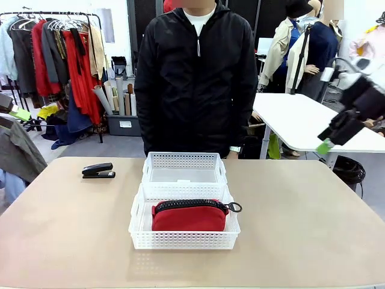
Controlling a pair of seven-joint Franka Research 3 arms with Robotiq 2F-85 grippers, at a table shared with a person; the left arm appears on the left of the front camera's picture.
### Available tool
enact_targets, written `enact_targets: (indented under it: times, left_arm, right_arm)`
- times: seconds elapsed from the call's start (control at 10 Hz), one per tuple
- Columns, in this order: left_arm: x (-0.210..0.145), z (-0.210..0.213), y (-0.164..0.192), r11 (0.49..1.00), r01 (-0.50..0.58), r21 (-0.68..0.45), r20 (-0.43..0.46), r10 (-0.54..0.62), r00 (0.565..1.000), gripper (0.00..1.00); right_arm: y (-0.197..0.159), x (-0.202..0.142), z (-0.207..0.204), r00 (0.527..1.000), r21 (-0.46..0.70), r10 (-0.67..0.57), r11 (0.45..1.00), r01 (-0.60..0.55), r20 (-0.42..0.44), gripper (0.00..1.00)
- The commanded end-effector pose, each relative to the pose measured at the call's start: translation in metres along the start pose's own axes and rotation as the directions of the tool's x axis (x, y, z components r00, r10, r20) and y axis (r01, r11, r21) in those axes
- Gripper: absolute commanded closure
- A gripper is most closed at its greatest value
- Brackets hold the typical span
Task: Distribute items into two baskets.
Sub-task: Pick up the Stapler that the person points to.
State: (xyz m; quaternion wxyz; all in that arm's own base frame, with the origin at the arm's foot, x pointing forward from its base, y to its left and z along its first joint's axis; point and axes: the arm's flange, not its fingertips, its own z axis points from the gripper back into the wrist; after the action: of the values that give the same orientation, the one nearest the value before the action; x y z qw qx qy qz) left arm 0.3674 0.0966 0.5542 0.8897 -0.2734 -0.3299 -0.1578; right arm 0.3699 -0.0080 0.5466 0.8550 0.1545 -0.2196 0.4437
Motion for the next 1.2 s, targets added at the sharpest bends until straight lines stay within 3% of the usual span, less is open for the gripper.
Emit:
enact_targets:
  times: [0.0, 0.2, 0.4, 0.7, 1.1]
  left_arm:
    - [0.0, 0.0, 0.0, 1.0, 0.0, -0.006, 0.003, 0.0, 1.0, 0.0]
    - [0.0, 0.0, 0.0, 1.0, 0.0, -0.006, 0.003, 0.0, 1.0, 0.0]
    - [0.0, 0.0, 0.0, 1.0, 0.0, -0.006, 0.003, 0.0, 1.0, 0.0]
    - [0.0, 0.0, 0.0, 1.0, 0.0, -0.006, 0.003, 0.0, 1.0, 0.0]
    - [0.0, 0.0, 0.0, 1.0, 0.0, -0.006, 0.003, 0.0, 1.0, 0.0]
  right_arm:
    - [0.006, -0.032, 0.018, 0.981, -0.026, -0.184, 0.982, 0.186, 0.065, 0.0]
    - [0.001, -0.052, 0.031, 0.933, -0.004, -0.336, 0.941, 0.339, 0.131, 0.0]
    - [-0.011, -0.071, 0.033, 0.901, 0.049, -0.397, 0.918, 0.395, 0.172, 0.0]
    - [-0.017, -0.092, 0.042, 0.87, 0.045, -0.421, 0.904, 0.424, 0.256, 0.0]
    - [-0.016, -0.096, 0.047, 0.866, 0.037, -0.411, 0.908, 0.418, 0.285, 0.0]
